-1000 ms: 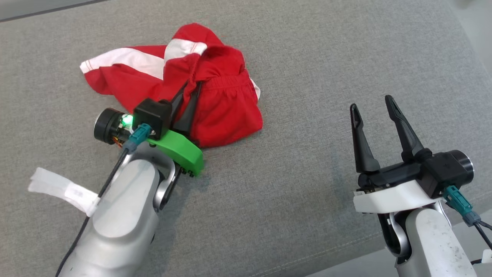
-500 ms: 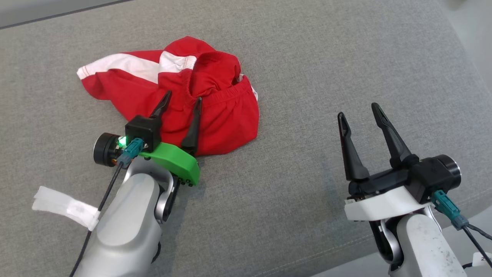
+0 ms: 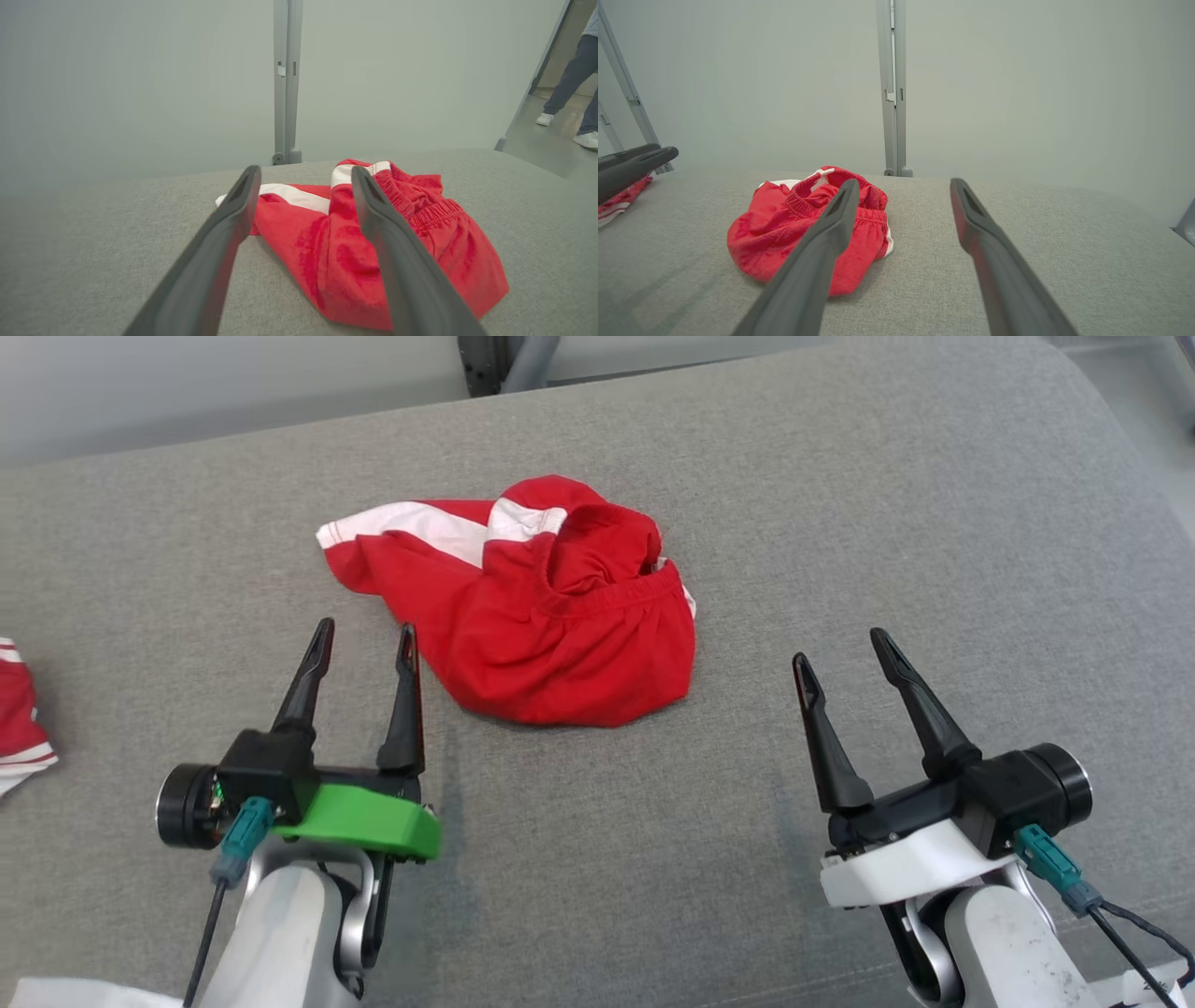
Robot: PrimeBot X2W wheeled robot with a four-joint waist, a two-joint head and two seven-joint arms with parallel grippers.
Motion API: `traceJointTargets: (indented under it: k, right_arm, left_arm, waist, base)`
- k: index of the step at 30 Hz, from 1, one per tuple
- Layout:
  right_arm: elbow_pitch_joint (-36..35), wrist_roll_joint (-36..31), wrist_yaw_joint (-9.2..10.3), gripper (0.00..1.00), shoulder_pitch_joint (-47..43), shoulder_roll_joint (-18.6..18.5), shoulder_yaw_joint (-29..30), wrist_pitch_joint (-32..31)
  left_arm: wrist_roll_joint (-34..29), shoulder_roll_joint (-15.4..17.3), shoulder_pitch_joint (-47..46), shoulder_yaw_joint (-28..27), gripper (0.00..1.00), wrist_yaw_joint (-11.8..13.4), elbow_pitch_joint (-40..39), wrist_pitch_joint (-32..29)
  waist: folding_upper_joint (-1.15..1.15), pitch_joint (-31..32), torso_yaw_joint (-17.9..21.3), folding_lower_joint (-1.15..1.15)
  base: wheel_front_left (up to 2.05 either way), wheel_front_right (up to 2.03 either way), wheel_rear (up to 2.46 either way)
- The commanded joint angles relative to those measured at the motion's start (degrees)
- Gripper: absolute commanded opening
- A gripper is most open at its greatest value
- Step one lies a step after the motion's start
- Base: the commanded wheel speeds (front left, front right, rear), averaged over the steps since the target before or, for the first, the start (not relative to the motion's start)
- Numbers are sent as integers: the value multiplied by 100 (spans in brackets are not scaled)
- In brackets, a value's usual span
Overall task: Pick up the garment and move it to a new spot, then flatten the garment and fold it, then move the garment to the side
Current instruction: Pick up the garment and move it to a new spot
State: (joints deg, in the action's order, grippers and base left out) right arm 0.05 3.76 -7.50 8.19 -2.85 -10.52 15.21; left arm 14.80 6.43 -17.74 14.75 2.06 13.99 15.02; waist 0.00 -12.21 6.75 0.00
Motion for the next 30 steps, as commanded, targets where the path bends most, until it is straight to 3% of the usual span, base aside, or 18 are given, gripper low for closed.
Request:
traceJointTargets:
  k: [1,18,30]
  right_arm:
    - [22,-23,1,100,-97,-10,14,-2]
    - [-109,-56,1,100,-645,-37,252,-2]
    - [-166,-38,1,100,-1149,-12,380,-3]
  left_arm:
    - [-54,-2,165,-70,100,30,-83,11]
    - [-817,-263,1926,-1045,100,-15,-1458,12]
    - [-1042,-342,2615,-1202,100,-66,-1608,12]
  waist:
    - [0,243,-253,0]
    - [0,791,-671,0]
    - [0,1135,-648,0]
  base:
    - [0,0,0]
    - [0,0,0]
    - [0,0,0]
